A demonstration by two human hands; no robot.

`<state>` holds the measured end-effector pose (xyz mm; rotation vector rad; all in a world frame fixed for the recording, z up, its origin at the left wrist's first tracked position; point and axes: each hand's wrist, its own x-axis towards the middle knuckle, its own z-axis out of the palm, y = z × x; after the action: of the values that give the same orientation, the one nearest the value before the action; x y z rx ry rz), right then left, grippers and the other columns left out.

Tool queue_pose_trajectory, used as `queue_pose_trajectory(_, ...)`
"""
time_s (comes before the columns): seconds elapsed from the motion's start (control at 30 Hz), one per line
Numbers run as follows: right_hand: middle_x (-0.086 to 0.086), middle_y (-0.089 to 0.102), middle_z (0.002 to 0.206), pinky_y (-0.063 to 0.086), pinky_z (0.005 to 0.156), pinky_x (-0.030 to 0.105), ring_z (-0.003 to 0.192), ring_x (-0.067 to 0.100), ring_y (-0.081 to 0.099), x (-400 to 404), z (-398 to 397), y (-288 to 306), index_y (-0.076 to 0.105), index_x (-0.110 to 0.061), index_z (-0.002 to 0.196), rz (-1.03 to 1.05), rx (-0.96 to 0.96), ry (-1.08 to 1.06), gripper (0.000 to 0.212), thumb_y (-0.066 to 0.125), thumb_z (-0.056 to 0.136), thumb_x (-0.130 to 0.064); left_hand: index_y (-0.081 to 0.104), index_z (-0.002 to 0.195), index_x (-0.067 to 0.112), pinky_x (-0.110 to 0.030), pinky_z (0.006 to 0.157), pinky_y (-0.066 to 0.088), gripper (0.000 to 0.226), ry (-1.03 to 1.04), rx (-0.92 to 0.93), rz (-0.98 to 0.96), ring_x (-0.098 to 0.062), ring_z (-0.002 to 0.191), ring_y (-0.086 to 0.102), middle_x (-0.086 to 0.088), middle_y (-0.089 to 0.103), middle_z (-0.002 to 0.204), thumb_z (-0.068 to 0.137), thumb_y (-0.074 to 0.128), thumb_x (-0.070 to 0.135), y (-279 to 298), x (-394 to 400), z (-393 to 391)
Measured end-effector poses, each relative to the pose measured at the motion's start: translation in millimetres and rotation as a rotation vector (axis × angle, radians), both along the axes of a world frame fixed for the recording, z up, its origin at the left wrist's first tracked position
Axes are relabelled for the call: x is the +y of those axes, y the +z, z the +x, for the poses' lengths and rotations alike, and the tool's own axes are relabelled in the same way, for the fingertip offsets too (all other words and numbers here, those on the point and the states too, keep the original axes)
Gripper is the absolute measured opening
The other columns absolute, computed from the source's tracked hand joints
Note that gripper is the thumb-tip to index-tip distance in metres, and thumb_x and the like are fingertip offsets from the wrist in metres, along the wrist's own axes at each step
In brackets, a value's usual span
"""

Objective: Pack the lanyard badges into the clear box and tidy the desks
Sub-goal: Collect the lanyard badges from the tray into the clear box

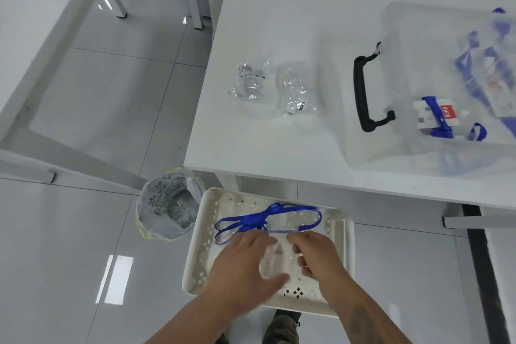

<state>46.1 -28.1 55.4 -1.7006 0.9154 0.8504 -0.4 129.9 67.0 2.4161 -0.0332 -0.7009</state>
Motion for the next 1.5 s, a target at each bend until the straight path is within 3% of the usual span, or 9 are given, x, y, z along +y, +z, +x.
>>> queue_pose_trajectory(0.23, 0.002, 0.070, 0.073, 0.046, 0.056, 0.026, 0.059, 0.015, 0.054, 2.7, 5.6, 50.8, 0.070, -0.011, 0.088, 0.128, -0.064, -0.111, 0.020, 0.067, 0.089, -0.030, 0.070, 0.096, 0.034, -0.013, 0.069, 0.050, 0.025, 0.033, -0.389, -0.088, 0.000, 0.078, 0.065, 0.021, 0.071, 0.091, 0.073, 0.074, 0.023, 33.8, 0.6, -0.7)
queue_pose_trajectory(0.37, -0.001, 0.072, 0.091, 0.052, 0.079, 0.033, 0.088, 0.017, 0.065, -0.7, 7.9, 62.2, 0.071, -0.019, 0.094, 0.098, -0.349, -0.132, 0.020, 0.053, 0.097, -0.029, 0.073, 0.091, 0.025, -0.022, 0.067, 0.055, 0.011, 0.524, -0.012, -0.335, -0.004, 0.071, 0.067, 0.013, 0.074, 0.079, 0.094, 0.063, 0.022, 66.2, 11.3, 17.9)
queue_pose_trajectory(0.53, 0.011, 0.076, 0.095, 0.046, 0.099, 0.043, 0.100, 0.028, 0.068, 9.8, 5.4, 60.0, 0.076, -0.020, 0.088, 0.373, -0.167, -0.324, 0.032, 0.054, 0.092, -0.043, 0.070, 0.104, 0.003, -0.027, 0.066, 0.062, 0.018, 0.934, 0.494, -0.956, -0.024, 0.084, 0.075, -0.014, 0.076, 0.098, 0.087, 0.066, 0.006, 87.8, 27.3, 32.7)
queue_pose_trajectory(0.67, 0.016, 0.073, 0.077, 0.053, 0.072, 0.040, 0.067, 0.028, 0.065, 33.6, -4.4, 61.7, 0.069, -0.004, 0.092, 0.495, -0.144, -0.259, 0.039, 0.042, 0.102, -0.030, 0.067, 0.108, -0.002, -0.028, 0.063, 0.062, 0.024, 1.134, 0.568, -1.165, -0.021, 0.075, 0.074, -0.021, 0.074, 0.104, 0.086, 0.065, 0.007, 88.7, 24.9, 36.3)
queue_pose_trajectory(0.87, -0.013, 0.070, 0.080, 0.053, 0.080, 0.024, 0.074, 0.005, 0.063, 28.1, -36.2, 82.9, 0.065, -0.034, 0.101, 0.036, -0.378, 0.708, 0.024, 0.042, 0.100, -0.040, 0.072, 0.088, 0.014, -0.033, 0.069, 0.061, 0.009, 0.895, 0.133, -0.515, -0.021, 0.078, 0.073, 0.001, 0.076, 0.079, 0.093, 0.064, 0.013, 75.6, 17.7, 31.1)
queue_pose_trajectory(1.0, -0.025, 0.065, 0.085, 0.046, 0.074, 0.014, 0.079, -0.004, 0.060, 14.2, -9.8, 123.1, 0.066, -0.039, 0.108, -0.111, -0.568, 0.866, 0.020, 0.049, 0.098, -0.037, 0.071, 0.082, 0.031, -0.022, 0.059, 0.050, 0.018, 0.450, 0.007, -0.164, -0.002, 0.058, 0.058, 0.013, 0.069, 0.067, 0.094, 0.060, 0.024, 75.8, 26.7, 25.8)
queue_pose_trajectory(1.27, -0.010, 0.075, 0.087, 0.057, 0.068, 0.021, 0.084, 0.007, 0.072, -15.4, 28.3, 127.1, 0.073, -0.027, 0.095, 0.270, -0.404, 0.357, 0.008, 0.066, 0.090, -0.026, 0.075, 0.099, 0.005, -0.030, 0.067, 0.061, 0.018, 0.656, 0.813, -1.000, -0.029, 0.092, 0.072, -0.019, 0.073, 0.109, 0.083, 0.068, 0.009, 112.9, 43.0, 32.3)
queue_pose_trajectory(1.4, -0.005, 0.070, 0.068, 0.044, 0.059, 0.017, 0.058, 0.013, 0.056, -0.9, -2.6, 125.0, 0.072, -0.024, 0.069, 0.282, -0.301, 0.356, 0.034, 0.055, 0.095, -0.012, 0.071, 0.108, -0.001, -0.028, 0.061, 0.061, 0.029, 0.919, 0.756, -1.218, -0.027, 0.080, 0.072, -0.025, 0.070, 0.110, 0.080, 0.068, 0.009, 111.9, 35.7, 34.0)
queue_pose_trajectory(1.5, -0.007, 0.072, 0.097, 0.047, 0.072, 0.018, 0.076, 0.012, 0.062, 11.7, -28.3, 131.0, 0.067, -0.034, 0.077, 0.162, -0.354, 0.619, 0.030, 0.048, 0.099, -0.037, 0.069, 0.108, -0.001, -0.027, 0.059, 0.061, 0.024, 1.048, 0.563, -1.064, -0.022, 0.076, 0.073, -0.019, 0.075, 0.100, 0.086, 0.068, 0.008, 106.1, 26.8, 36.0)
